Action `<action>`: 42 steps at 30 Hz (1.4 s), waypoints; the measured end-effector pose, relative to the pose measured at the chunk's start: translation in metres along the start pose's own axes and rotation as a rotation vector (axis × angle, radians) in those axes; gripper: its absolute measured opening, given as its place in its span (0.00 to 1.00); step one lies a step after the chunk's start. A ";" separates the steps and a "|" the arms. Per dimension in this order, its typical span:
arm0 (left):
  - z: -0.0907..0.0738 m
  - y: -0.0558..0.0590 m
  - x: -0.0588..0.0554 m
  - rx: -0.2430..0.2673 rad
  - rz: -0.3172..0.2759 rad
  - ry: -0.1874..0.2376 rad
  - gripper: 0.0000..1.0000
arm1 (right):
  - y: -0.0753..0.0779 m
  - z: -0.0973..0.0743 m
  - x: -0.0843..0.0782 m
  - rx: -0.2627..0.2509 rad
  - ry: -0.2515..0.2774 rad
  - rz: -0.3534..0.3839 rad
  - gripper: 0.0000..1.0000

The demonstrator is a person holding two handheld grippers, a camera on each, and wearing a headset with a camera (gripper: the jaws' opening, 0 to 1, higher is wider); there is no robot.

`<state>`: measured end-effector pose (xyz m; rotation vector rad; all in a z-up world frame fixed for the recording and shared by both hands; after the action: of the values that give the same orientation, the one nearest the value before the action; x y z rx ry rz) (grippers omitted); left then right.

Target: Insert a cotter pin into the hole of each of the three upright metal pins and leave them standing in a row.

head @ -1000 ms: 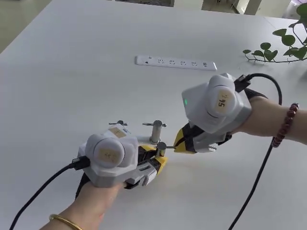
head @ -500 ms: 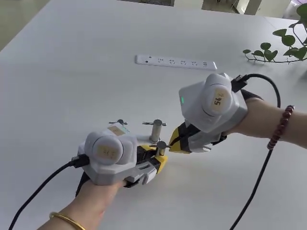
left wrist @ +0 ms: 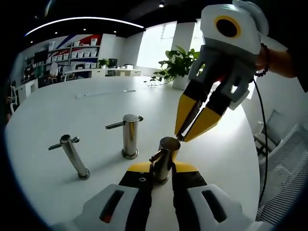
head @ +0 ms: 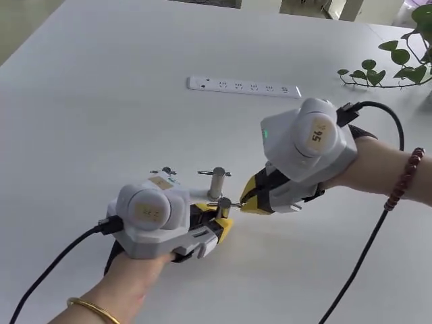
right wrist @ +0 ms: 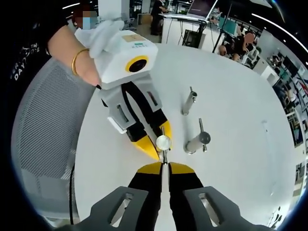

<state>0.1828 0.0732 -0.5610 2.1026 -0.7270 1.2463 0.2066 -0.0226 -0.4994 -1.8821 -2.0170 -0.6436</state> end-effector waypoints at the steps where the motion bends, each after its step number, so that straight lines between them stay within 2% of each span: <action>1: 0.000 0.000 0.000 0.000 -0.001 0.001 0.13 | 0.000 0.000 0.001 0.002 0.005 -0.005 0.00; 8: 0.000 -0.001 -0.001 -0.009 -0.003 0.008 0.13 | -0.002 0.001 0.005 0.005 0.019 0.024 0.00; 18: 0.000 -0.001 -0.001 -0.009 -0.004 0.012 0.13 | -0.002 0.002 0.008 -0.005 0.021 0.004 0.00; 36: 0.000 0.000 -0.001 0.001 -0.019 0.007 0.14 | 0.000 0.003 0.006 -0.004 0.025 0.013 0.00; 42: -0.003 -0.001 0.000 0.009 -0.022 0.005 0.22 | -0.002 0.006 0.007 0.006 0.009 -0.021 0.00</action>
<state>0.1819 0.0760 -0.5602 2.1086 -0.6957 1.2449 0.2040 -0.0140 -0.5014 -1.8539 -2.0339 -0.6495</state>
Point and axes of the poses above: the centre of the closed fingertips' face, and the gripper's own axes: z roughly forward along the fingers, y roughly to its right, x roughly out of its top, the point moved 7 cm from there along -z, roughly backward along the fingers, and after that the axes turned 2 degrees about y, right-handed, at the moved point
